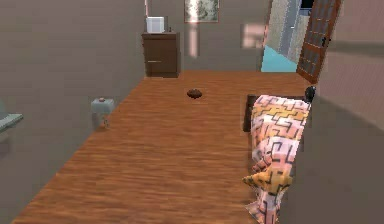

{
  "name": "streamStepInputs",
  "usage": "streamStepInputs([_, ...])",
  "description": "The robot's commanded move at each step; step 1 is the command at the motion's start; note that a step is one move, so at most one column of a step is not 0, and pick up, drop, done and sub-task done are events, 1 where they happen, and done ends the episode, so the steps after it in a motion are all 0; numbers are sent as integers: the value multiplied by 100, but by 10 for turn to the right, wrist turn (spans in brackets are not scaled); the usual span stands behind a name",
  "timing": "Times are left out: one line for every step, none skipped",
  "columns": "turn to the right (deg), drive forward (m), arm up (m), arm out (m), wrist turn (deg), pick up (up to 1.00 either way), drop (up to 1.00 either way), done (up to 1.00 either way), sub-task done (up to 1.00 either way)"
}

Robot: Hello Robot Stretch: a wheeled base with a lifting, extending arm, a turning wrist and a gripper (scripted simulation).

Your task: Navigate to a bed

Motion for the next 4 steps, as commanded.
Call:
streamStepInputs([150,0,0,0,0,0,0,0,0])
streamStepInputs([0,50,0,0,0,0,0,0,0])
streamStepInputs([360,0,0,0,0,0,0,0,0])
streamStepInputs([0,0,0,0,0,0,0,100,0])
